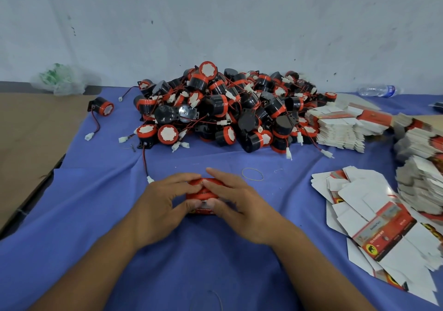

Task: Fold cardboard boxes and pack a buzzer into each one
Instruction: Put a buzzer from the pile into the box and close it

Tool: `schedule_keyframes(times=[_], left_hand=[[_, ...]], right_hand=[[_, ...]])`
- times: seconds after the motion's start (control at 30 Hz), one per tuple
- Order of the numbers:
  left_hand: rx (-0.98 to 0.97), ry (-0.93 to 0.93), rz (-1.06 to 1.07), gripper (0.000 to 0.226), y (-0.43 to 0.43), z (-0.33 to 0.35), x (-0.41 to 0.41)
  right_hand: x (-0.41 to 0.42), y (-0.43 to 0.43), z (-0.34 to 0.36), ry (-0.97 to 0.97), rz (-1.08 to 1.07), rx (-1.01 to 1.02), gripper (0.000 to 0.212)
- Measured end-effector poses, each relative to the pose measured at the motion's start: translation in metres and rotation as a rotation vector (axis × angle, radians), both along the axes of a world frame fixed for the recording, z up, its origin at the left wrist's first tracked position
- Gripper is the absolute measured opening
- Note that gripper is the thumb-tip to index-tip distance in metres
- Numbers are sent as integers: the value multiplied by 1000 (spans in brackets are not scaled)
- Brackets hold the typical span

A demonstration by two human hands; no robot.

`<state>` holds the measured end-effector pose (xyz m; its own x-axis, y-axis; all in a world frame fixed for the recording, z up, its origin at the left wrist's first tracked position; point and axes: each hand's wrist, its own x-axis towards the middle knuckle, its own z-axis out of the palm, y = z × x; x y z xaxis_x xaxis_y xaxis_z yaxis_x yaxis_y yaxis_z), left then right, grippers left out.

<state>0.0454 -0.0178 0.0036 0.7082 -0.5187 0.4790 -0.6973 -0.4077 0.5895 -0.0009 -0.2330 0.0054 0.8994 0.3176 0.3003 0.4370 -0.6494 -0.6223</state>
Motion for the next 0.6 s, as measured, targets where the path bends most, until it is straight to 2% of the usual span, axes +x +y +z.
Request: schedule_keyframes(times=[0.07, 0.13, 0.23, 0.27, 0.37, 0.5, 0.6], left_hand=[[17, 8, -10, 36, 2, -2, 1], [23, 27, -18, 39, 3, -2, 2], [70, 10, -33, 40, 3, -3, 4], [89, 12, -45, 43, 3, -4, 5], [138, 49, -77, 54, 0, -6, 3], [162, 5, -69, 51, -5, -6, -1], [206, 5, -52, 55, -8, -6, -2]], right_hand=[[-1, -1, -6, 52, 44, 1, 53], [-1, -2, -9, 61, 44, 98, 52], [2, -4, -4, 38, -76, 450, 27], [3, -5, -4, 36, -106, 508, 20], [4, -7, -7, 11, -79, 445, 12], [2, -8, -3, -43, 54, 279, 6], [2, -8, -8, -49, 72, 210, 15]])
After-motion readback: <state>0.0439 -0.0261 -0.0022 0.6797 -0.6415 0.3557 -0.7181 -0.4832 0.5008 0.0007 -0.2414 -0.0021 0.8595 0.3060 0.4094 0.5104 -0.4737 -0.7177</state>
